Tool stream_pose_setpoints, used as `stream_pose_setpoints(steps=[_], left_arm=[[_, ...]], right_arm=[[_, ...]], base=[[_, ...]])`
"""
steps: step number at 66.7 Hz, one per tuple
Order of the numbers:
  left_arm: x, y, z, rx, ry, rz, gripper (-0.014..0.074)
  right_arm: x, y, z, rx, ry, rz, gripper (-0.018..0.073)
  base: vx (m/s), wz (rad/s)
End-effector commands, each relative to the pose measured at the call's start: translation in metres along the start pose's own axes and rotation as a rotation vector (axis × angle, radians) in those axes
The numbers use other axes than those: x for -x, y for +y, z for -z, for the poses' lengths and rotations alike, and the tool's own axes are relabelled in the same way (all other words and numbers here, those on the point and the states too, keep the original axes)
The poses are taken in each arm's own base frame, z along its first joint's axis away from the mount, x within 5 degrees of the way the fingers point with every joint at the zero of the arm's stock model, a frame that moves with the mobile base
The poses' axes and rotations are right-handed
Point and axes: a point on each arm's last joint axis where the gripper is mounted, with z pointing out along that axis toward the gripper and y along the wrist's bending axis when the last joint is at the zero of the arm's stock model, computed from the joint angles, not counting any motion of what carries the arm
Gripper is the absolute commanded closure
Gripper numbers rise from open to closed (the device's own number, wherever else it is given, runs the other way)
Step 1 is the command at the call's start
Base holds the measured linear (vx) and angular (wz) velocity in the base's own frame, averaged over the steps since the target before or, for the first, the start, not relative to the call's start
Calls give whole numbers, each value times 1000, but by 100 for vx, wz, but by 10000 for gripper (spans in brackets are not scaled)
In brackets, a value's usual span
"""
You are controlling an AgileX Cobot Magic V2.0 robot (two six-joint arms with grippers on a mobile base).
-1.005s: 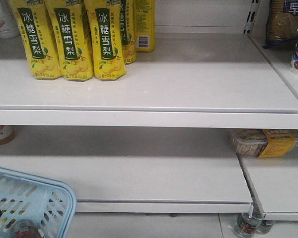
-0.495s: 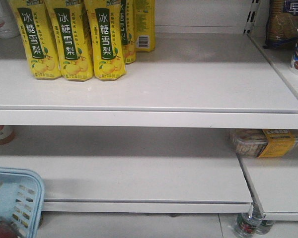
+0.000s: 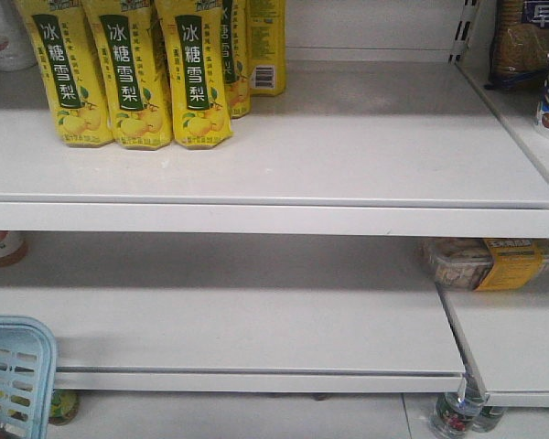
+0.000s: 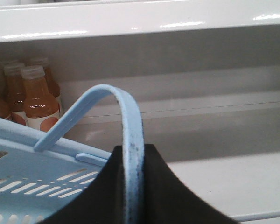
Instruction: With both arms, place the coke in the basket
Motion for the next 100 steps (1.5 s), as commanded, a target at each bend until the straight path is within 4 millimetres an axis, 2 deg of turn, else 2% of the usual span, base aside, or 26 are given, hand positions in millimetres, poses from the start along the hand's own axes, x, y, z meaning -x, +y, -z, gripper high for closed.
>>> stream_pose_setpoints(steps=[1,30,100], left_arm=[[9,0,0,0,-102,-38,603],[18,0,1,-1,-203,-36,603],[16,0,1,-1,-178,-38,603]], right_arm=[[12,-1,2,-10,-72,-8,564],[12,-1,2,-10,-72,-8,564],[12,-1,2,-10,-72,-8,564]], base=[[0,0],[0,0],[0,0]])
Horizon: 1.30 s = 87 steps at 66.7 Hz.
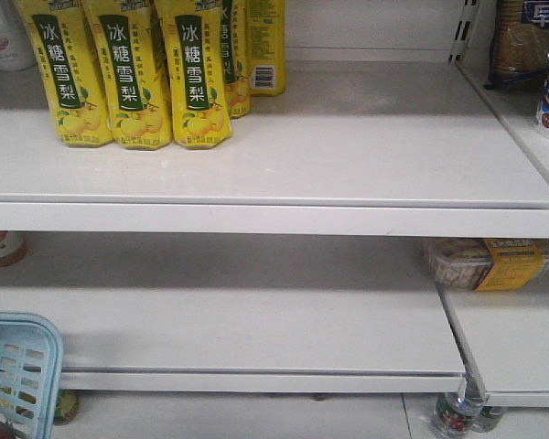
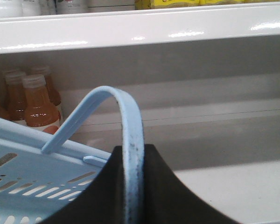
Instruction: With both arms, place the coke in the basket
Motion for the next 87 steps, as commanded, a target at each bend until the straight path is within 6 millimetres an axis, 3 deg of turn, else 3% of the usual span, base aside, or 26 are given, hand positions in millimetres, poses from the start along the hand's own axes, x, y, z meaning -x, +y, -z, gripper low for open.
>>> stream_pose_setpoints(steps=[1,66,76,87], left_arm=[[13,0,0,-1,-145,-36,603],[13,0,0,-1,-144,-35,603],[13,0,0,-1,-144,-35,603],[13,0,0,-1,-144,-35,603]], right_arm=[[12,-1,2,-10,-72,-8,564],[11,-4,-1,-43,-90,5,564],[-8,-18,-23,-121,-167,19,564],[-45,-29,-42,-180,-202,-4,564]], base=[[0,0],[0,0],[0,0],[0,0]])
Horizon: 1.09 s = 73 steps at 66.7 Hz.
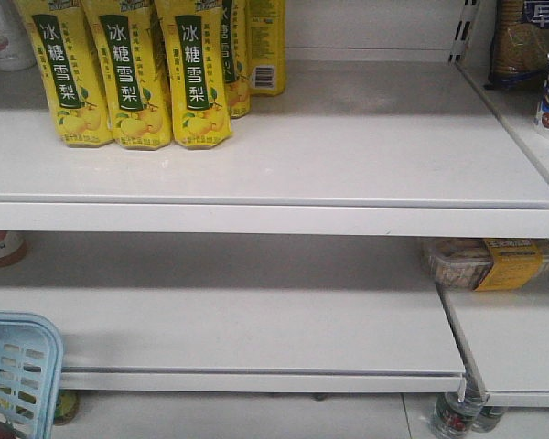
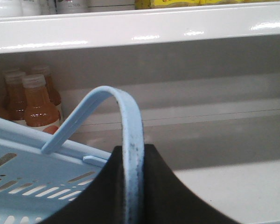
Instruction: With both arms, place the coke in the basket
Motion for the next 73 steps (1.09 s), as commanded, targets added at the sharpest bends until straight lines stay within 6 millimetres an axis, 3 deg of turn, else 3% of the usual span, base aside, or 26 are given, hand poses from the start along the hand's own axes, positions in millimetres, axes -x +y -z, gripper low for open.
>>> stream_pose_setpoints(steps=[1,22,47,73], left_arm=[[13,0,0,-1,-144,-35,603],[13,0,0,-1,-144,-35,603],[12,0,0,-1,-143,-35,603],[12,0,0,-1,-143,-35,603]], right_arm=[[-6,-6,-6,-51,-119,-28,564],[-66,-11,-28,-85,-177,-230,564],[-46,-15,-18,-175,-418,-124,564],[-46,-15,-18,-164,-420,-116,564]], base=[[0,0],[0,0],[0,0],[0,0]])
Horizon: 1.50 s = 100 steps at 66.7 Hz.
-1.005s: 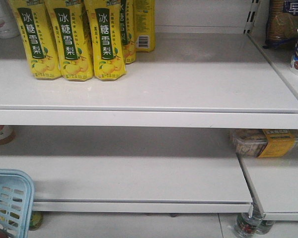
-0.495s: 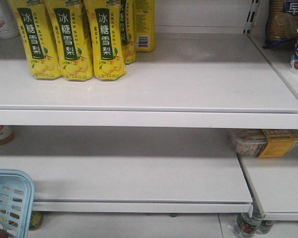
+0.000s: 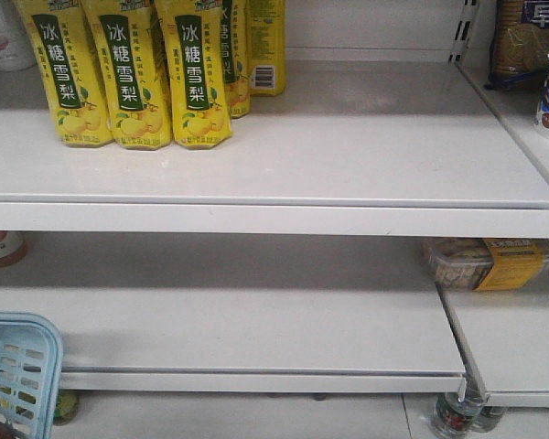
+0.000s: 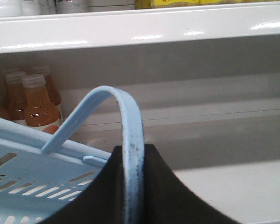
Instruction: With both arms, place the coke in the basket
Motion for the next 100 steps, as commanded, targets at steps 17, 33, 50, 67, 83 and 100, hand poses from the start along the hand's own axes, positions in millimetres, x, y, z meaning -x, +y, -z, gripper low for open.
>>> stream_pose_setpoints(steps=[17,33,50,67,83,100], left_arm=[[13,0,0,-1,-144,-35,603],[13,0,0,-1,-144,-35,603],[13,0,0,-1,-144,-35,603],[13,0,0,-1,-144,-35,603],[13,0,0,-1,-144,-35,603],[13,0,0,-1,-144,-35,603]], right_arm=[[5,1,1,16,-90,14,564],[5,1,1,16,-91,14,564],[5,1,1,16,-91,14,564],[5,1,1,16,-91,14,564],[5,1,1,14,-83,14,564],[5,1,1,14,-83,14,564]], base=[[0,0],[0,0],[0,0],[0,0],[0,0],[0,0]])
